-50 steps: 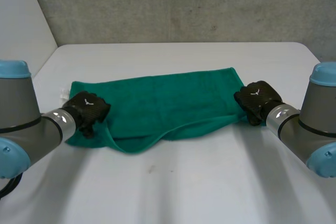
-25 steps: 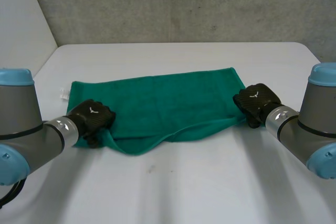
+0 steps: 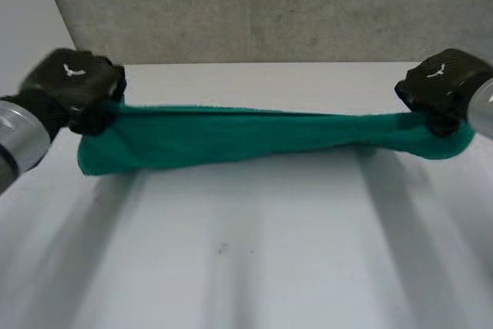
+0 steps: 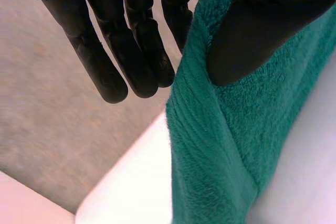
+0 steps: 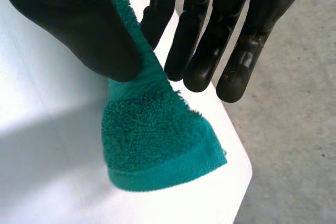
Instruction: Fold the towel.
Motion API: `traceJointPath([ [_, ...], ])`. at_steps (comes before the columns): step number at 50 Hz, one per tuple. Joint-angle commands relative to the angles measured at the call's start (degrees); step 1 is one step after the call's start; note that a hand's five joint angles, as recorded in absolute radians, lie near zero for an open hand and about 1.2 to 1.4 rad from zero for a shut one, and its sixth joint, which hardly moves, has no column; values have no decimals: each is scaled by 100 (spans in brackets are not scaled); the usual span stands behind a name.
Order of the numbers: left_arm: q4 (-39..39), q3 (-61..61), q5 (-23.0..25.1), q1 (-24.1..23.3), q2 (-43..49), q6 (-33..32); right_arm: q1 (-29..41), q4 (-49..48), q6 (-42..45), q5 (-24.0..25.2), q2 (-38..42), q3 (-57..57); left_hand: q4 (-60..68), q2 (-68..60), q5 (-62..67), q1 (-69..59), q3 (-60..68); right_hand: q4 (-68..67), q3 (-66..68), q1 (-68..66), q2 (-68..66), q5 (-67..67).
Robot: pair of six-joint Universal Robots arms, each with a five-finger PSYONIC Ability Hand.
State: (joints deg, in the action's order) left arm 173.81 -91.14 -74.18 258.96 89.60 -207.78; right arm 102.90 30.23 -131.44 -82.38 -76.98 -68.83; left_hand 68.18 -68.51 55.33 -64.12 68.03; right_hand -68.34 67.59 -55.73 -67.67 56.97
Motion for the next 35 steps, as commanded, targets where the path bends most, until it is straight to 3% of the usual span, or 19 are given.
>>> traceJointPath([
  [1,-67,-466,-9,67,47,370,72,836,531,-50,436,194,1182,-1149,1467,-1588,1197,-1166,1241,-2427,-1233,1303],
  [4,-67,-510,-61,67,522,344,90,836,611,-59,876,229,1182,-1149,1467,-1588,1197,-1166,1241,-2427,-1233,1303],
  [11,30,-71,-747,-3,1895,159,248,502,532,-288,1792,678,1182,-1149,1467,-1588,1197,-1166,1241,-2427,-1233,1303],
  [12,91,451,-1052,-47,2374,11,300,180,454,-436,2018,956,1182,-1149,1467,-1588,1197,-1166,1241,-2427,-1233,1303],
  [16,249,1708,-1318,-257,2878,-105,336,-531,357,-708,2248,1788,1182,-1149,1467,-1588,1197,-1166,1241,-2427,-1233,1303],
  [23,1442,3355,-1362,-443,2871,-87,529,-2606,-100,-938,2232,3287,1182,-1149,1467,-1588,1197,-1166,1241,-2427,-1233,1303],
  [24,2324,3627,-1450,-460,2679,-70,538,-3236,-205,-947,2136,3279,1182,-1149,1467,-1588,1197,-1166,1241,-2427,-1233,1303],
  [28,3095,3595,-1608,-556,2423,-52,547,-4024,-259,-912,1609,2859,1182,-1149,1467,-1588,1197,-1166,1241,-2427,-1233,1303],
  [35,2658,2543,-1635,-584,2334,79,538,-3884,-329,-719,1194,1690,1182,-1149,1467,-1588,1197,-1166,1241,-2427,-1233,1303],
])
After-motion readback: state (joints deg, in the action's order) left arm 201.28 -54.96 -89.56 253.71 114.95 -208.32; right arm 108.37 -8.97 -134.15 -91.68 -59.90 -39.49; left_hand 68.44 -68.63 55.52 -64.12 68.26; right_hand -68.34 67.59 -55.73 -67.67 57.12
